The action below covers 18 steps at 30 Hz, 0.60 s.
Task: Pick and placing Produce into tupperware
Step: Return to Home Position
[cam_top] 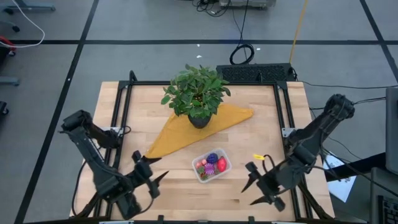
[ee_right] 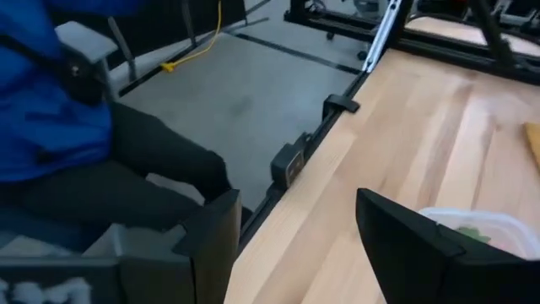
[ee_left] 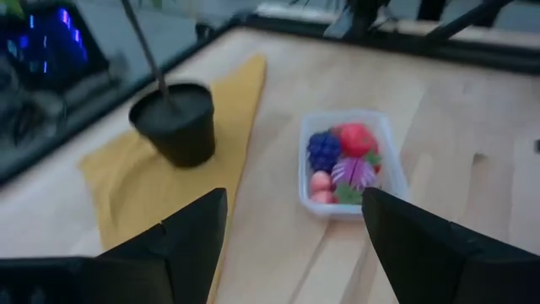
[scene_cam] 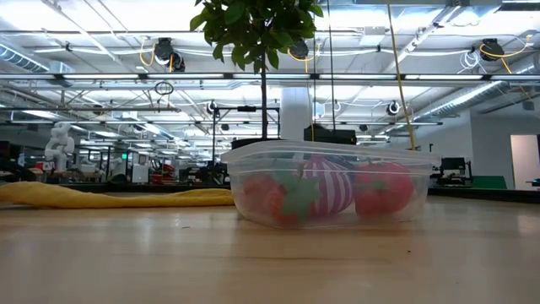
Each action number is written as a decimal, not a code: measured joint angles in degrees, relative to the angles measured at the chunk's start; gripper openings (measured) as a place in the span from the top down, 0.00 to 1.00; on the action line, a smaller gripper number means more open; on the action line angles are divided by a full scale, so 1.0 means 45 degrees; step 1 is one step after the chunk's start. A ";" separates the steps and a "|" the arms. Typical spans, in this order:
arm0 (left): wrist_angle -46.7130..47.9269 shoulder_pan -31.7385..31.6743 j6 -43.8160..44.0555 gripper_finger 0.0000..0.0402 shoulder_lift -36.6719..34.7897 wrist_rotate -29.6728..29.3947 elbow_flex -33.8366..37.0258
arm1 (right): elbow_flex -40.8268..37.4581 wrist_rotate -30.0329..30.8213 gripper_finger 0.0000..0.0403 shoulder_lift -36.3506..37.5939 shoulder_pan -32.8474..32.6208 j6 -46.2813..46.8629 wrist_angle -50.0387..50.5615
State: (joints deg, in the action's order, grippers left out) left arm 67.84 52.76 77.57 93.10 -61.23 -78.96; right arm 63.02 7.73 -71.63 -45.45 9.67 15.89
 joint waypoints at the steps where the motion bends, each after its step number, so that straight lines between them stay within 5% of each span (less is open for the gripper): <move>1: 0.0101 0.0242 -0.0025 0.31 -0.0070 -0.0296 0.0000 | 0.0000 0.0000 0.44 0.0122 -0.0084 0.0027 0.0198; 6: 0.1372 0.1773 0.1438 0.31 -0.0601 -0.1562 0.0000 | -0.0232 0.0084 0.44 0.0620 -0.0180 0.0384 0.0409; 11: 0.2101 0.3194 0.3852 0.31 -0.0656 -0.2632 0.0800 | -0.2216 0.0937 0.44 0.1371 0.0206 0.0664 -0.0973; 18: 0.0697 0.2060 0.4576 0.31 -0.0671 -0.2931 0.3948 | -0.6308 0.0923 0.44 0.3723 0.2360 0.0336 -0.4968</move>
State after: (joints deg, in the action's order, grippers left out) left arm 70.98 62.03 98.16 90.08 -74.42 -61.19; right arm 34.64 11.88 -54.87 -34.83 11.18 -6.46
